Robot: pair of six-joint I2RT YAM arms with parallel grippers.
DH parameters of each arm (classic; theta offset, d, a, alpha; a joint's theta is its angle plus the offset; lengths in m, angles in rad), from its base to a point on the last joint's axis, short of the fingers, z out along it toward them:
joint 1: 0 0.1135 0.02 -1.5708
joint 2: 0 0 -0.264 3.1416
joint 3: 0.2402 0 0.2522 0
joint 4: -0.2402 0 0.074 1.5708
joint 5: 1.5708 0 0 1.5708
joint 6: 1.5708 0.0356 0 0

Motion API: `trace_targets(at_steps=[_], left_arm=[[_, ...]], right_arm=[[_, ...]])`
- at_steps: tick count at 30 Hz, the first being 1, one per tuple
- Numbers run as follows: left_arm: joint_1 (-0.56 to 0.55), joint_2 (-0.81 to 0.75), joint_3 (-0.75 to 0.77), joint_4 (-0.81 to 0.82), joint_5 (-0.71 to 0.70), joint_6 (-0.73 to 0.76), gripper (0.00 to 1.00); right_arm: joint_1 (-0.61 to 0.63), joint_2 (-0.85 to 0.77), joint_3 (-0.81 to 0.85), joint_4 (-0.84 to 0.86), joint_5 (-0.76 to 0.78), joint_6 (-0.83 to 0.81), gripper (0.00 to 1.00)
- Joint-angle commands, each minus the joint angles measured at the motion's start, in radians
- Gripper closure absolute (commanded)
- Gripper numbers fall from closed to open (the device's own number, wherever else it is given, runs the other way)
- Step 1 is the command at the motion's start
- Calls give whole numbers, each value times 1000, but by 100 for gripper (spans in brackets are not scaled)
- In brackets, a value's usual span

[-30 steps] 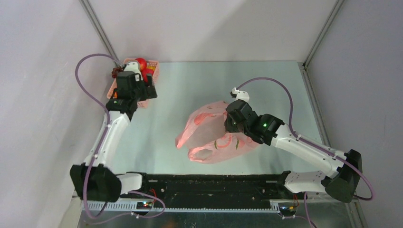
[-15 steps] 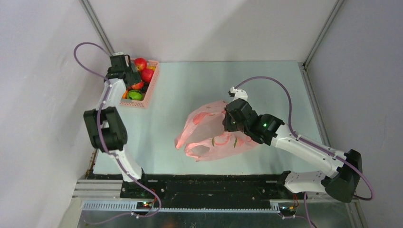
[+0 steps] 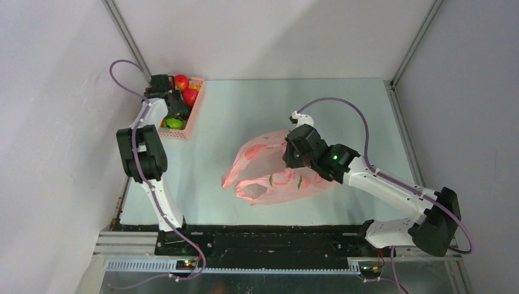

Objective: Place the fake fruits into the plastic bag and tie a complex knot

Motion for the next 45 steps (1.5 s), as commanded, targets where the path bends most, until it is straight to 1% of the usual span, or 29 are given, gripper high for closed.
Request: trace_targets(at_steps=[1,17,19,21,22,23,27,29,33,38,45], left_arm=[[3,19,14,0,-18,-15,7],[3,73,26,-21,-9,-32,7],[3,72,25,-23,0,-36,9],[3,60,5,3,14,-41,19],[4,48,-13,13,20,-42,22],[4,41,-20,30,22,-43,26],[4,8,-34,44,34,-39,36],[3,-5,-40,50,37,-34,40],[3,-45,-57,70,39,-31,43],[3,-103,-78,86,30,-31,44],[-6,-266,-197,170,17,-64,45]], right_arm=[[-4,-1,21,50,-15,-16,100],[-3,-10,22,33,-7,-5,100],[-3,-10,22,34,-5,-4,100],[-3,-10,22,33,-5,-1,100],[-3,-10,21,33,-5,0,100],[-2,-10,22,33,-5,1,100],[-1,-8,21,34,-3,0,100],[-2,-10,22,34,-3,-1,100],[-3,-13,22,35,-1,-2,100],[-1,-18,22,34,2,0,100],[-2,-41,22,16,6,3,100]])
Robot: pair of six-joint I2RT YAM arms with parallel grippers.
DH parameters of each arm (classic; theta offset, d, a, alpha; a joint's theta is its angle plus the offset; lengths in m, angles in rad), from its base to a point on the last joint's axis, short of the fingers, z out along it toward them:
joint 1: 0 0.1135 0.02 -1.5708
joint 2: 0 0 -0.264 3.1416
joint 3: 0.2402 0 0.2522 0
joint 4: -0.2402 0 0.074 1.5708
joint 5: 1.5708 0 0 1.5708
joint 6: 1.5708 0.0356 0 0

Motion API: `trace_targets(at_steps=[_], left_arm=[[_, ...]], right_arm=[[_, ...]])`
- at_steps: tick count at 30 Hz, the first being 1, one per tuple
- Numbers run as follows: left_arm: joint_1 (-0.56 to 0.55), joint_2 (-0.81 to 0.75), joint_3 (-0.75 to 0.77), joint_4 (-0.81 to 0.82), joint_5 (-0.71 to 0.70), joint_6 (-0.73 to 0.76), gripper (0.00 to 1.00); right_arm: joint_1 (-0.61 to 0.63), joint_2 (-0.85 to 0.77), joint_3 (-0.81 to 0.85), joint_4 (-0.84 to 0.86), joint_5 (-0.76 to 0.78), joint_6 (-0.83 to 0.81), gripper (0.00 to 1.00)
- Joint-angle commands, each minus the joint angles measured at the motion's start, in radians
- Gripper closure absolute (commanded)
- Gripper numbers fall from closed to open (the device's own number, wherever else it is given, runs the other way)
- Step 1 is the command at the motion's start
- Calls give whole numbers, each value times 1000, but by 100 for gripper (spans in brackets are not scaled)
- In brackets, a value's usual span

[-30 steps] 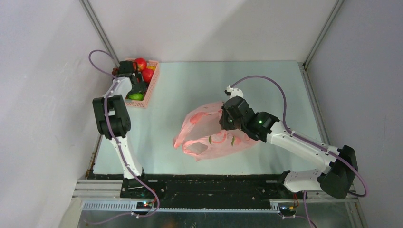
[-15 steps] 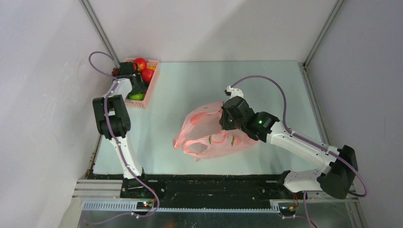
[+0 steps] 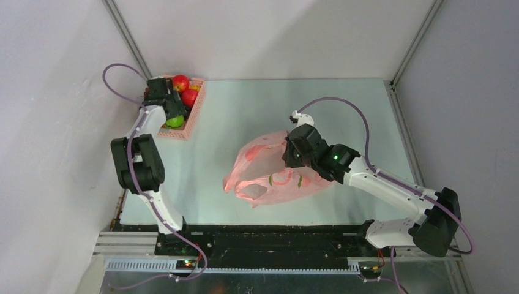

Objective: Place the fake fruits into the plastic bag and tie a complex knot

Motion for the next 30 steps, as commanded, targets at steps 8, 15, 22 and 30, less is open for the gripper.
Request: trace_targets(at_steps=[8,15,22,30], left_arm=[[-30,-396,-181,102,71,-84,45],[-165,-725,-369,87,125,-100,44],[-437,-1003,-473,-5,108,-97,44],[-753,-1134,-467,-68,66,-115,45]], right_arm=[[-3,-63,22,-7,10,6,100],[5,-76,21,-4,-6,16,100],[7,-91,21,-48,28,23,100],[12,-90,21,-80,47,35,100]])
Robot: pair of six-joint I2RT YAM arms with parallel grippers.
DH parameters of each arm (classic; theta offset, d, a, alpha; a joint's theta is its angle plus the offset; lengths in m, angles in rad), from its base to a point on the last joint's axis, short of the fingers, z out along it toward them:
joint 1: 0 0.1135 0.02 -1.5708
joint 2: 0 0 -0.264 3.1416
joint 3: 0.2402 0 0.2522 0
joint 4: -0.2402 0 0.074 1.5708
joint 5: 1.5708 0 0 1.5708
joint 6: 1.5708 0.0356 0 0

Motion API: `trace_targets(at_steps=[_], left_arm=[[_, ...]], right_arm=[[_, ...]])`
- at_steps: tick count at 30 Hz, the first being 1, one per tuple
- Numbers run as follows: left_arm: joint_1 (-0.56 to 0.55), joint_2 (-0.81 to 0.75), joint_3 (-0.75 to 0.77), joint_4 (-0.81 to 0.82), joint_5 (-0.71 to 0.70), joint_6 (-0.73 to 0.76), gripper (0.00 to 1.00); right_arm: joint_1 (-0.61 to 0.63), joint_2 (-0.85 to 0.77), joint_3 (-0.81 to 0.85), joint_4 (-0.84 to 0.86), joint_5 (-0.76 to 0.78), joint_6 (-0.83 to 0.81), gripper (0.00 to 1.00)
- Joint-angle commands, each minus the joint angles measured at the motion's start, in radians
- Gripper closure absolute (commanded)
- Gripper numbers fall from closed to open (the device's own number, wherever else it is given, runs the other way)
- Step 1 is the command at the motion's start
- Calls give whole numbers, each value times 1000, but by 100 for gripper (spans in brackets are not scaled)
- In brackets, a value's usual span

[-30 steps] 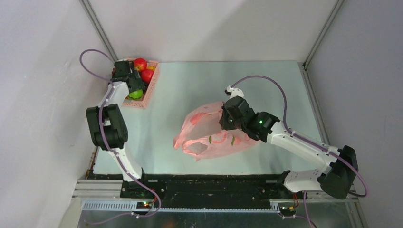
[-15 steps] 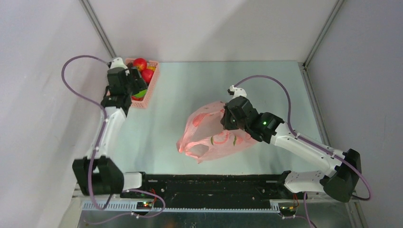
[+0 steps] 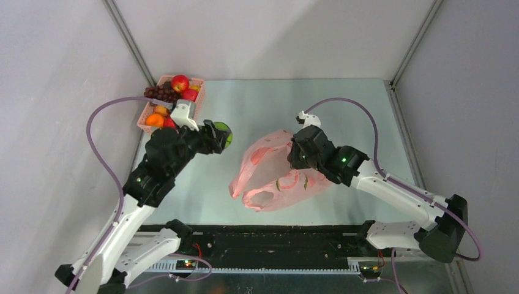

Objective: Place the fake fruits into the plastic bag and tie a complex knot

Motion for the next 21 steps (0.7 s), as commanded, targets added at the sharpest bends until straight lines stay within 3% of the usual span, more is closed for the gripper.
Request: trace_targets(at_steps=[1,12,16,21], left_arm=[[-175,-25,20,-44,-51,-25,45],[-595,53,69,59,-67,-110,45],[-667,121,62,117,-43,-130,45],[-679,214,42,111,-93,-124,45]], right_arm=[[7,-23,21,-19,26,18,100],[12,-23,23,-43,38,34,100],[12,-28,22,-49,43,34,100],[12,-36,22,-56,45,36,100]])
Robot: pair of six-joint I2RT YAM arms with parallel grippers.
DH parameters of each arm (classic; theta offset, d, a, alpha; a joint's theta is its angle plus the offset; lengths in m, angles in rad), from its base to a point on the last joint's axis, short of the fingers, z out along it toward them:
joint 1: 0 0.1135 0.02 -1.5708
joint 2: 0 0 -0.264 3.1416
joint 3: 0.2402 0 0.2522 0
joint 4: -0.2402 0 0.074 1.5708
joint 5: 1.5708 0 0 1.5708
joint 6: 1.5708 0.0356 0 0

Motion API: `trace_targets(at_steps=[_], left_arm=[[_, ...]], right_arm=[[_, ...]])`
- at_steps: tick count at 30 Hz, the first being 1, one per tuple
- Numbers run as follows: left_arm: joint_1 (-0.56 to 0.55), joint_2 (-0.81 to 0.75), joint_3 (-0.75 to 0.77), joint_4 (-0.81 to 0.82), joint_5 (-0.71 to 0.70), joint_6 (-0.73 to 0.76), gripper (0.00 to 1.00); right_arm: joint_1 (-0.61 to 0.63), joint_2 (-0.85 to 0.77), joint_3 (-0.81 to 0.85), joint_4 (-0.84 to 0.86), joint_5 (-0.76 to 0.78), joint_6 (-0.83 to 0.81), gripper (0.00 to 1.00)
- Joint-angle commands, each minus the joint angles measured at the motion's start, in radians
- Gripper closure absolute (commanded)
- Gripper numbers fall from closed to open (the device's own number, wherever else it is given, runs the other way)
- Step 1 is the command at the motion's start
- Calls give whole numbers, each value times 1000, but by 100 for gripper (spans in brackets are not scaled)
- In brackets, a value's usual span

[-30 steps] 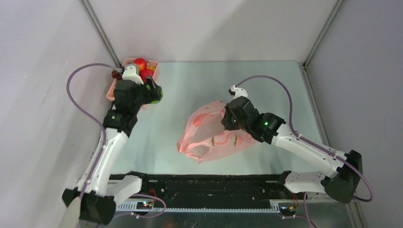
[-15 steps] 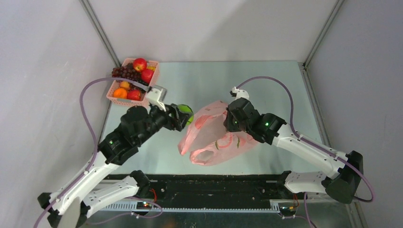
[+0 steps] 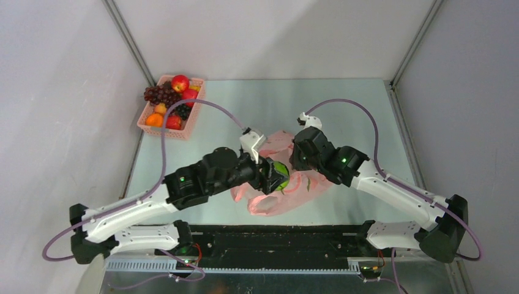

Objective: Place the fake fruits into the plastic bag and tie a complex knot

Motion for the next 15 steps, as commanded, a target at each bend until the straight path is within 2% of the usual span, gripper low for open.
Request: trace_targets(at_steps=[1,7,15], left_arm=[[-8,43,-1,50,-74,-13,45],[-1,40,-39,35,-237,38,45],[20,62,-121,66,-220,11,45]], right_arm=[[5,-36,22,-13,25,11,100],[10,-40,22,-12,22,11,100],[14,-38,22,-4,17,14,100]])
